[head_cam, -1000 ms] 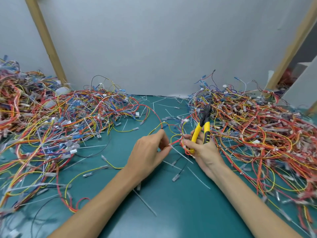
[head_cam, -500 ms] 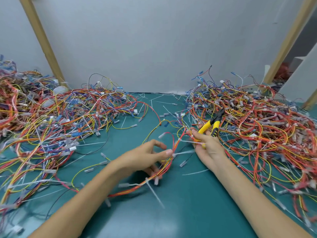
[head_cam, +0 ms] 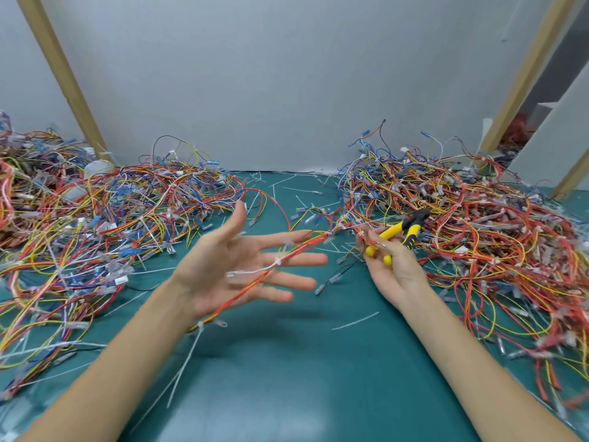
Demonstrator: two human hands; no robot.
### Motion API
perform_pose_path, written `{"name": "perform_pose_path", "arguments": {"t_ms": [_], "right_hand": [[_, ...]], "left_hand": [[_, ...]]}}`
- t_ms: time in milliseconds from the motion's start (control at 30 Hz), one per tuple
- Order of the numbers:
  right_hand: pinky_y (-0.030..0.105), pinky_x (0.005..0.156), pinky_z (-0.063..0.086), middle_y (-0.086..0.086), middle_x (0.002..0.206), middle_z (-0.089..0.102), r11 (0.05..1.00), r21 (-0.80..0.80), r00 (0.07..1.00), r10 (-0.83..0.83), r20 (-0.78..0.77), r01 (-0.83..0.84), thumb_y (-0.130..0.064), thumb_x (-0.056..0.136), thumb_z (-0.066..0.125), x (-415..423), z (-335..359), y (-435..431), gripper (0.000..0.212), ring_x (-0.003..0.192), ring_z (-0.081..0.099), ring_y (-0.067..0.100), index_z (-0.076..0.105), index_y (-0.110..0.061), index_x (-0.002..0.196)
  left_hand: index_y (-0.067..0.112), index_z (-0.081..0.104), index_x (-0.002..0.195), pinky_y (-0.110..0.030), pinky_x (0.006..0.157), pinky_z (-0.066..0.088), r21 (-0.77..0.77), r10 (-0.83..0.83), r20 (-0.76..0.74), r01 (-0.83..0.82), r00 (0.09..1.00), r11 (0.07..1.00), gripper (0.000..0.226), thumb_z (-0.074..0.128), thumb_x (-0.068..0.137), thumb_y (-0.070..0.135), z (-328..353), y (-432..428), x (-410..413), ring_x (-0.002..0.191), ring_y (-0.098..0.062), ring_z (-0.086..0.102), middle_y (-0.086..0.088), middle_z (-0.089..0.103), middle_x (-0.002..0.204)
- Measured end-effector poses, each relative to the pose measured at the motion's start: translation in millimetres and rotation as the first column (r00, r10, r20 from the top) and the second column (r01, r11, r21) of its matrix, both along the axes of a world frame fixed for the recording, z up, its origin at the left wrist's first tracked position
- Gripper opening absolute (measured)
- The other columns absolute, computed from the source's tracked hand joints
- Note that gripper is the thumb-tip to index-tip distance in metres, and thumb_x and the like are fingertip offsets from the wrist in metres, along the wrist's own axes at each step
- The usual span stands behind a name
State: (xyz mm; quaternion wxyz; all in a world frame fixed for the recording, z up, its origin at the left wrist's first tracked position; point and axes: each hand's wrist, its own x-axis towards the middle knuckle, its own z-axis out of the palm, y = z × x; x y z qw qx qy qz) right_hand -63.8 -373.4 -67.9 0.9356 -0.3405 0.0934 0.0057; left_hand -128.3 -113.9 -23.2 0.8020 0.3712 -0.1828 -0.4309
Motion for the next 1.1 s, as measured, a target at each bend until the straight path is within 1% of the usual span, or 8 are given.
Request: {"name": "perform_pose_path", "arguments": {"t_ms": [133,300,433,533,633,700,900,1100], "right_hand": [[0.026,0.078,0.060,0.018,0.106,0.065,1.000,-0.006,0.999,-0.020,0.028,0.020,0.010,0.093,0.050,4,1,-9,0.014,0.088,0.070,0.022,0.053,-0.004,0.092],[0.025,0.083,0.056,0.020,0.122,0.064,0.996,-0.091,1.000,0.009,0.028,-0.007,0.009,0.093,0.051,3,-3,-8,0.016,0.110,0.067,0.027,0.053,-0.007,0.091],[0.024,0.074,0.058,0.017,0.109,0.067,0.989,-0.149,0.999,0.008,0.043,-0.002,0.009,0.091,0.056,2,-4,-4,0.018,0.103,0.067,0.029,0.057,-0.008,0.084],[0.027,0.088,0.050,0.013,0.101,0.069,0.982,-0.187,0.999,-0.007,0.050,0.016,0.012,0.087,0.057,2,-6,-4,0.021,0.099,0.069,0.025,0.056,-0.009,0.083],[0.034,0.099,0.049,0.014,0.096,0.071,0.982,-0.188,0.997,0.009,0.073,0.005,0.015,0.087,0.055,3,-8,-4,0.020,0.098,0.071,0.028,0.055,-0.006,0.084],[0.037,0.101,0.050,0.016,0.099,0.069,0.981,-0.194,0.997,0.019,0.081,-0.003,0.014,0.087,0.055,3,-9,-3,0.018,0.100,0.071,0.030,0.055,-0.004,0.086],[0.032,0.088,0.057,0.013,0.087,0.073,0.988,-0.149,0.995,0.038,0.090,-0.024,0.013,0.088,0.053,1,-7,-2,0.014,0.086,0.074,0.024,0.056,-0.001,0.088],[0.031,0.090,0.057,0.017,0.100,0.066,0.966,-0.253,0.985,0.102,0.142,-0.063,0.008,0.089,0.055,-2,-8,3,0.012,0.099,0.071,0.029,0.055,-0.003,0.085]], "left_hand": [[0.021,0.057,0.135,-0.027,0.048,0.054,0.450,0.079,0.261,-0.194,0.962,0.872,0.090,0.028,0.077,0.084,9,37,5,0.059,-0.028,0.069,-0.028,0.060,0.126],[0.017,0.066,0.122,-0.019,0.045,0.046,0.587,0.243,0.433,-0.476,0.868,0.655,0.085,0.048,0.071,0.083,5,70,12,0.049,-0.022,0.057,-0.018,0.070,0.084],[0.020,0.069,0.096,-0.021,0.056,0.047,0.626,0.066,0.755,-0.748,0.652,0.223,0.050,0.051,0.080,0.064,-6,56,16,0.058,-0.018,0.058,0.001,0.063,0.064],[0.022,0.059,0.118,-0.038,0.085,0.042,0.233,-0.378,0.868,-0.936,0.322,-0.264,0.031,0.057,0.094,0.041,-19,31,16,0.100,-0.021,0.057,0.003,0.066,0.104],[0.012,0.057,0.122,-0.041,0.090,0.038,-0.175,-0.301,0.945,-0.974,-0.126,-0.144,0.041,0.049,0.083,0.003,-15,-9,5,0.106,-0.029,0.049,-0.008,0.058,0.115],[0.009,0.059,0.113,-0.033,0.093,0.038,-0.245,-0.143,0.958,-0.969,-0.247,0.034,0.034,0.043,0.083,0.004,-12,-37,-1,0.103,-0.024,0.050,-0.006,0.059,0.109],[0.015,0.060,0.112,-0.030,0.089,0.045,0.303,0.047,0.947,-0.931,0.319,0.205,0.024,0.048,0.099,0.031,-45,-92,0,0.094,-0.011,0.061,0.003,0.069,0.101],[0.020,0.069,0.091,-0.016,0.061,0.046,0.486,0.208,0.794,-0.801,0.572,0.348,0.015,0.059,0.094,0.031,-46,-82,29,0.060,0.000,0.065,0.011,0.070,0.066]]}}
